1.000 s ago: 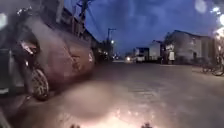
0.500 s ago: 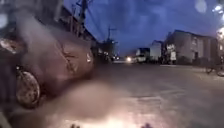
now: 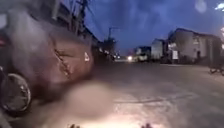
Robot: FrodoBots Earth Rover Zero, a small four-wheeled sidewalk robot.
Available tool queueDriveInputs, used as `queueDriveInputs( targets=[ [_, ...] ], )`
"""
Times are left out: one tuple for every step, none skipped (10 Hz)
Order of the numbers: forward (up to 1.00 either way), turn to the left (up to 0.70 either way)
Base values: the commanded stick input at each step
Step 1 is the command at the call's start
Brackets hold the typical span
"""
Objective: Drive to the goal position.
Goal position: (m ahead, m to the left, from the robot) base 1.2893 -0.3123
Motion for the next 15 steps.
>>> queueDriveInputs(
  targets=[
    [0.5,0.0],
    [0.5,0.0],
    [0.5,0.0],
    [0.5,-0.02],
    [0.5,-0.31],
    [0.5,-0.5],
    [0.5,-0.49],
    [0.5,-0.36],
    [0.5,-0.23],
    [0.5,-0.1],
    [0.5,0.0],
    [0.5,0.0],
    [0.5,0.0],
    [0.5,0.0],
    [0.5,0.0]
  ],
)
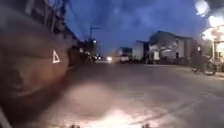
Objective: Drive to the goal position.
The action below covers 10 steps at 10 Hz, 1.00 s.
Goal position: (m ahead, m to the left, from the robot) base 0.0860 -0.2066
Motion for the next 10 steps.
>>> queueDriveInputs(
  targets=[
    [0.5,0.0],
    [0.5,0.0],
    [0.5,0.0],
    [0.5,0.0],
    [0.5,0.0],
    [0.5,0.08],
    [0.5,0.18],
    [0.5,0.28],
    [0.5,0.38],
    [0.5,0.48]
  ],
)
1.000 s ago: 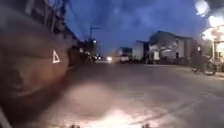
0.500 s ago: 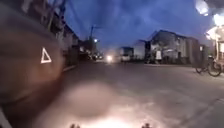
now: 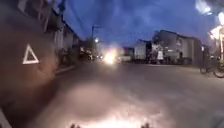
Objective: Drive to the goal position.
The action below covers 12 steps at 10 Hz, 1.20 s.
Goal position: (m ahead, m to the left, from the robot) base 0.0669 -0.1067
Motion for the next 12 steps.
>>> queueDriveInputs(
  targets=[
    [0.5,0.5],
    [0.5,0.5],
    [0.5,0.5],
    [0.5,0.48],
    [0.5,0.21],
    [0.5,0.0],
    [0.5,0.0],
    [0.5,0.0],
    [0.5,0.0],
    [0.5,0.0],
    [0.5,0.0],
    [0.5,0.0]
  ],
)
